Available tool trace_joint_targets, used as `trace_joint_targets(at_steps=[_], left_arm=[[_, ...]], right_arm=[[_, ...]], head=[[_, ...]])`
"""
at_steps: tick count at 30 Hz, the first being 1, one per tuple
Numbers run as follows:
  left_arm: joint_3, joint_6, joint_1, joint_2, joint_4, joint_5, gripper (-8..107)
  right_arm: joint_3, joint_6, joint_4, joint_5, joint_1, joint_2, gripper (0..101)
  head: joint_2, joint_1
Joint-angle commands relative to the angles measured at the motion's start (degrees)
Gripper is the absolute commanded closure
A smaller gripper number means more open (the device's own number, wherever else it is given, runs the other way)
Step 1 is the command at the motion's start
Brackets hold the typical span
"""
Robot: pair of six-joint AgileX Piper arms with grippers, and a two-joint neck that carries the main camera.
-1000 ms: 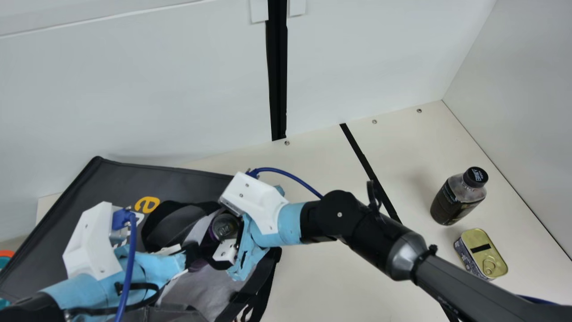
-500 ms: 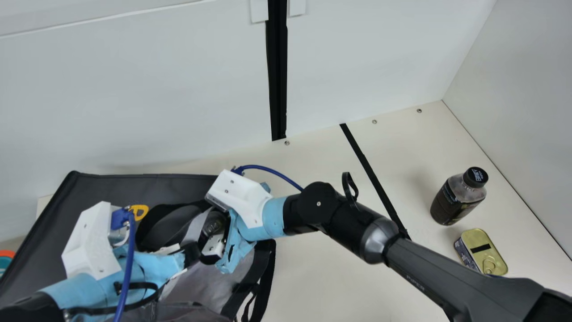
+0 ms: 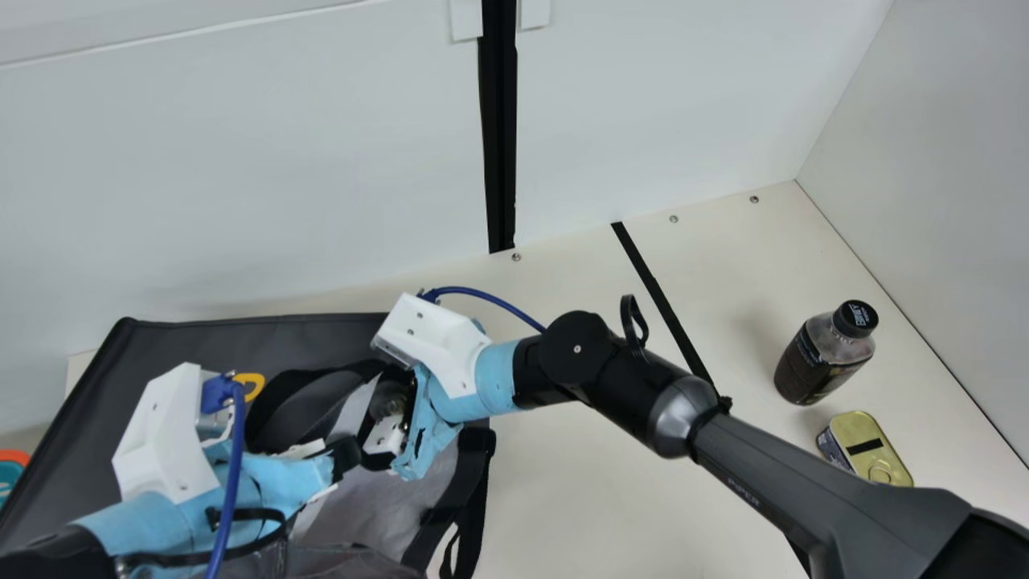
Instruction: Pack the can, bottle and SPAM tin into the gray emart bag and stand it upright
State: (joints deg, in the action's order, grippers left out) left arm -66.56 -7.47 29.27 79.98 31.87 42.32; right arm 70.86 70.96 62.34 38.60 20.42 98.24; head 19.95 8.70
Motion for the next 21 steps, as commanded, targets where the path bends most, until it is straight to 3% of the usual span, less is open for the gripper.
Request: trace_joint_targets(at_steps=[1,3,10,21], left_arm=[[0.0,0.0,0.0,0.0,0.0,0.0,107],[0.0,0.0,0.0,0.0,0.0,0.0,107],[0.0,0.0,0.0,0.0,0.0,0.0,107],[0.0,0.0,0.0,0.0,0.0,0.0,107]], right_arm=[[-0.1,0.2,-0.1,0.3,-0.5,-0.2,11],[-0.1,0.4,-0.1,0.8,-0.9,-0.4,6],[-0.7,0.0,-0.8,2.1,-2.3,-2.1,6],[-2.0,-7.1,-4.0,3.4,-3.7,-7.4,6]], head=[[0.0,1.3],[0.0,1.3],[0.0,1.3],[0.0,1.3]])
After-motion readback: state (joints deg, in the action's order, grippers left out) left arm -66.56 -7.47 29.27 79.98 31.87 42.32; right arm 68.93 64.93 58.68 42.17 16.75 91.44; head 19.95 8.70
